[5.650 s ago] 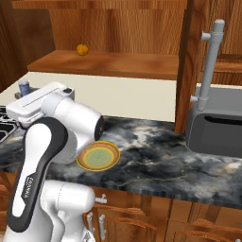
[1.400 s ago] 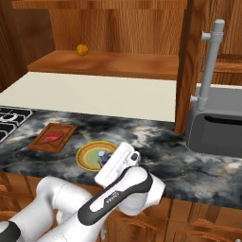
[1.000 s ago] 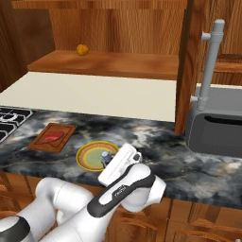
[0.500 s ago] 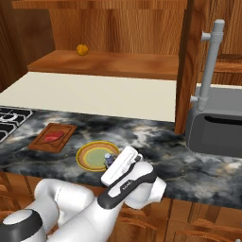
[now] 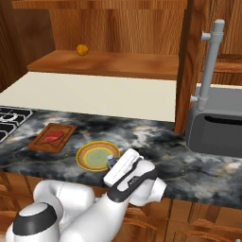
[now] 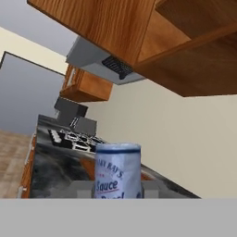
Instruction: Pick the steak from the plate and place it on the cutting board. Then pick the condiment bottle from the cabinet and place it next to the cutting board.
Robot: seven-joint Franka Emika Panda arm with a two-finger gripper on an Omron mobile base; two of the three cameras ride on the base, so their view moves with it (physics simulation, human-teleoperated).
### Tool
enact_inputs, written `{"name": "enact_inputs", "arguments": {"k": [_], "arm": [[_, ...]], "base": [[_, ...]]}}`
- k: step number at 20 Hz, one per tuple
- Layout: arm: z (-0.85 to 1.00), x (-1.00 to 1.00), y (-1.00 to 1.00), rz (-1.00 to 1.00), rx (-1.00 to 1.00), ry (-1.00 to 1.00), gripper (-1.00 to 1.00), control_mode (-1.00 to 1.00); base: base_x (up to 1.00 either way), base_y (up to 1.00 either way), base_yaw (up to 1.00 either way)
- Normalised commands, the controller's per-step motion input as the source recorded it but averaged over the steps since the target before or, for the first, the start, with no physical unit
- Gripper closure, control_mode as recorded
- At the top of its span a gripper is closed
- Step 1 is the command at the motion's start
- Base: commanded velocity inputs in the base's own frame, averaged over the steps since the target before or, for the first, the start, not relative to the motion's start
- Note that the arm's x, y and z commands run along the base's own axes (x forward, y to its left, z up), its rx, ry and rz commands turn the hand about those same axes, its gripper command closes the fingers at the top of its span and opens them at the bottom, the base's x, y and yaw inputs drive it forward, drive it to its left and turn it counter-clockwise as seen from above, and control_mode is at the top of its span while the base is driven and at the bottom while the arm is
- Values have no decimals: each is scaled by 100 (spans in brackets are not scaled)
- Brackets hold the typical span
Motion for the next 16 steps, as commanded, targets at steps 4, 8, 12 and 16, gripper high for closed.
{"name": "enact_inputs", "arguments": {"k": [4, 8, 12, 16], "arm": [[-25, 21, -8, 0, 1, 3, 100, -100], [-20, 21, -10, 0, 1, 3, 100, -100], [-18, 21, -10, 0, 1, 2, 100, -100], [-17, 23, -8, 0, 2, 0, 100, -100]], "base": [[0, 0, 0], [0, 0, 0], [0, 0, 0], [0, 0, 0]]}}
